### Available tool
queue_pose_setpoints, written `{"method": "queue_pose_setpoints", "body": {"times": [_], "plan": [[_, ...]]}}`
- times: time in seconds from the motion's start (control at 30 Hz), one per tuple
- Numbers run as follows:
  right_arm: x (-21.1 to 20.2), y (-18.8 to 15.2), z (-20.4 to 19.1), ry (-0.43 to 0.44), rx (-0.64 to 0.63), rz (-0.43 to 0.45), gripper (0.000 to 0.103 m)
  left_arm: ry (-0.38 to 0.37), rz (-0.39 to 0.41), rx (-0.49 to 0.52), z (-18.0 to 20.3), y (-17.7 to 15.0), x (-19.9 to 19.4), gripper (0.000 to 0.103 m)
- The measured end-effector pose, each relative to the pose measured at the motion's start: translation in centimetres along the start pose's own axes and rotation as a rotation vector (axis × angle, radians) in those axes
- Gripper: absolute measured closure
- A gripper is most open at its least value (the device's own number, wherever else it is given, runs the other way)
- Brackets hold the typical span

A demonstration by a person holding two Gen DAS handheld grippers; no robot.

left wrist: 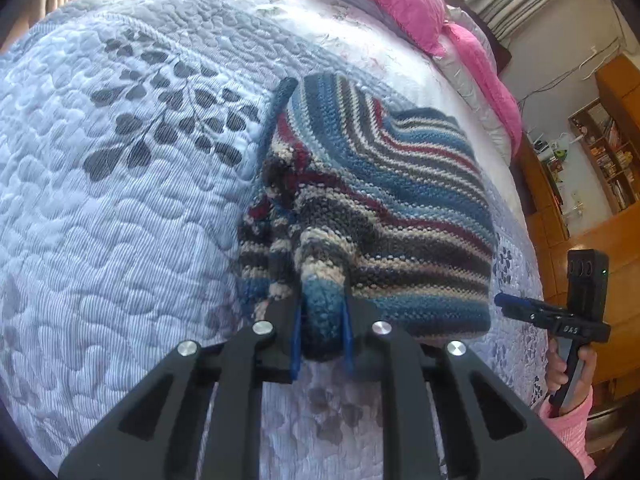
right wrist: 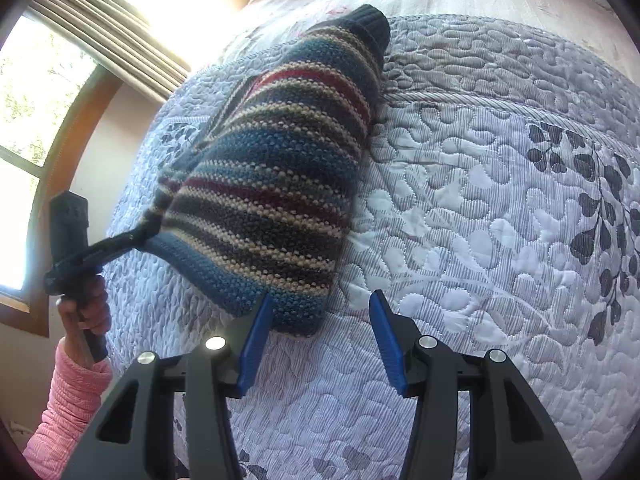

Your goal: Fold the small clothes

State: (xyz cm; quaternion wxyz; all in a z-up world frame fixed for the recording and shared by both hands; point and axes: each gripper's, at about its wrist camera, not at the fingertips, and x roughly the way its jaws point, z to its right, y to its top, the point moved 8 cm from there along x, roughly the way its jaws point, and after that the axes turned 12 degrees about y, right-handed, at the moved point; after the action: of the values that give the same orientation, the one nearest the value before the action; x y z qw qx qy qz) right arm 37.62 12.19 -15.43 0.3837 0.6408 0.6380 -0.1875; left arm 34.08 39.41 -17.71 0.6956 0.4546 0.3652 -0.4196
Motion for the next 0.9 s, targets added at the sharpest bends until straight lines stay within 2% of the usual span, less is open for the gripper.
{"method": "queue_pose_setpoints", "body": {"times": [0.1, 0.2, 0.27, 0.3, 0.33, 0.4, 0.57, 0.6, 0.63, 0.67, 0.73, 0.83, 0.9], "plan": [[1.2, -0.1, -0.4, 0.048, 0.029, -0.009, 0.039, -0.004, -0.024, -0.021, -0.3, -0.5, 1.7, 0.088], [3.0, -0.4, -0.2, 0.061, 0.056, -0.038, 0.039, 0.002, -0.006, -0.009, 0.0, -0.2, 1.9, 0.087], [3.7, -0.7, 0.0, 0.085, 0.074, -0.048, 0.05, 0.011, 0.002, 0.006, 0.2, -0.1, 1.8, 0.085], [4.1, -0.9, 0.1, 0.102, 0.085, -0.057, 0.062, 0.016, 0.006, 0.016, 0.3, -0.1, 1.7, 0.085], [4.3, -1.2, 0.4, 0.096, 0.092, -0.06, 0.066, 0.019, 0.005, 0.021, 0.2, -0.1, 1.8, 0.084], [4.8, -1.8, 1.1, 0.068, 0.09, -0.07, 0.071, 0.019, -0.004, 0.018, -0.1, -0.2, 2.4, 0.082], [5.8, -2.6, 1.5, 0.042, 0.09, -0.099, 0.072, 0.046, -0.007, 0.029, 0.0, -0.5, 3.2, 0.081], [5.6, -2.5, 1.4, 0.036, 0.079, -0.105, 0.069, 0.05, -0.006, 0.034, 0.2, -0.4, 2.9, 0.08], [5.3, -2.3, 1.1, 0.031, 0.062, -0.108, 0.064, 0.047, -0.008, 0.046, 0.5, -0.3, 2.5, 0.075], [4.9, -2.1, 0.9, 0.024, 0.047, -0.104, 0.059, 0.046, -0.011, 0.058, 0.6, -0.3, 2.0, 0.064], [3.5, -1.4, 0.6, 0.008, 0.012, -0.07, 0.043, 0.036, 0.012, 0.067, 0.6, 0.4, 0.4, 0.05], [1.6, 0.0, 0.5, -0.002, -0.01, -0.016, 0.042, 0.049, 0.072, 0.071, 0.4, 2.8, -1.4, 0.044], [1.1, 0.7, 0.8, 0.004, 0.007, 0.0, 0.042, 0.074, 0.077, 0.064, 0.6, 5.3, -1.1, 0.043]]}}
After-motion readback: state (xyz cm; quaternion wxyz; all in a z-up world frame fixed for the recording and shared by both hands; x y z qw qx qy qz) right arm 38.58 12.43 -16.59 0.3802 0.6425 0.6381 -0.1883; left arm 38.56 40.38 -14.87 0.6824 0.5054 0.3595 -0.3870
